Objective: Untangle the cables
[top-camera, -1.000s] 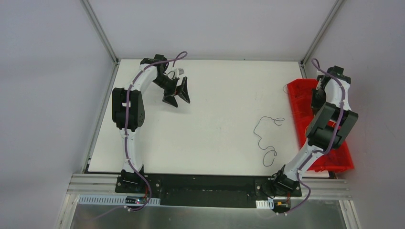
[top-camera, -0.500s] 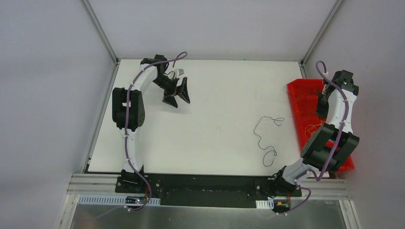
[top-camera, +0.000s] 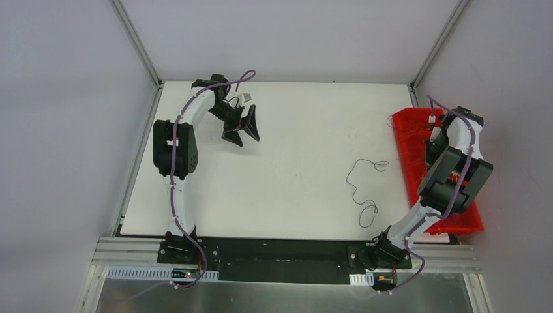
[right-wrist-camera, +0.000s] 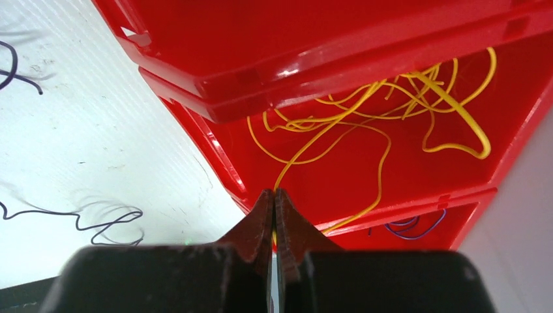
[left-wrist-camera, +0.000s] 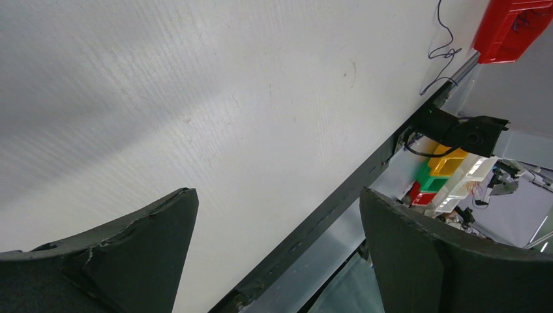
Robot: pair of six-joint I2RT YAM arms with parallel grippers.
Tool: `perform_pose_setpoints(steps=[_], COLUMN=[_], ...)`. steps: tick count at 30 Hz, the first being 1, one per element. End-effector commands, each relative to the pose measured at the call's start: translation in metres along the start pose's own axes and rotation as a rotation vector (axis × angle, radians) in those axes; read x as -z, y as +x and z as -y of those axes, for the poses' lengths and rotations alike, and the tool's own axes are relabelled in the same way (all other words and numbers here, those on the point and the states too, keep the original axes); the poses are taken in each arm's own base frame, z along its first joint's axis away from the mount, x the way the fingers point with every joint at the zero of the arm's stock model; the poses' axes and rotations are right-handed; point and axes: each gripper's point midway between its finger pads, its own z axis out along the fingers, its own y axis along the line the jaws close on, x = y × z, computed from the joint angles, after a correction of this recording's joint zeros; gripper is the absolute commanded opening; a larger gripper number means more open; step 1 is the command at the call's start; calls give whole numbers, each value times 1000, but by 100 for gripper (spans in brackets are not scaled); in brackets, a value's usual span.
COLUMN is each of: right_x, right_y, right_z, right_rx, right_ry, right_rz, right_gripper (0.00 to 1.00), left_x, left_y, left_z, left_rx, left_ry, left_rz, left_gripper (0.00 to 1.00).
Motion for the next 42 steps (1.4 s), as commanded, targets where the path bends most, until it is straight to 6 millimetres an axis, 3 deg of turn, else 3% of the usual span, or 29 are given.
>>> perform_pose_setpoints(steps=[1,10,20,27,34,42], right_x=[11,4,-12,5,24,44], right_y=[14,33,-14,-19,-18,-27], right_z=[0,2,11,-4,-5,-9], right_rx=[31,75,42,61,66,58], right_ry=[-27,-25,35,6,16,-13], right_rz=[-89,-192,-95,-68,-25,33], right_gripper=[0,0,0,27,45,59], left_x=[5,1,3,4,3,4], left_y=[0,1,2,4,2,1], left_z=[3,0,-1,-3,-4,-4], left_rx=[-4,2,-13,-31,-31,-42], left_ry=[-5,-1,-9,-24,-22,-23], left_rz=[-3,-13,-12,-12,-12,-9], left_gripper=[99,99,99,99,99,99])
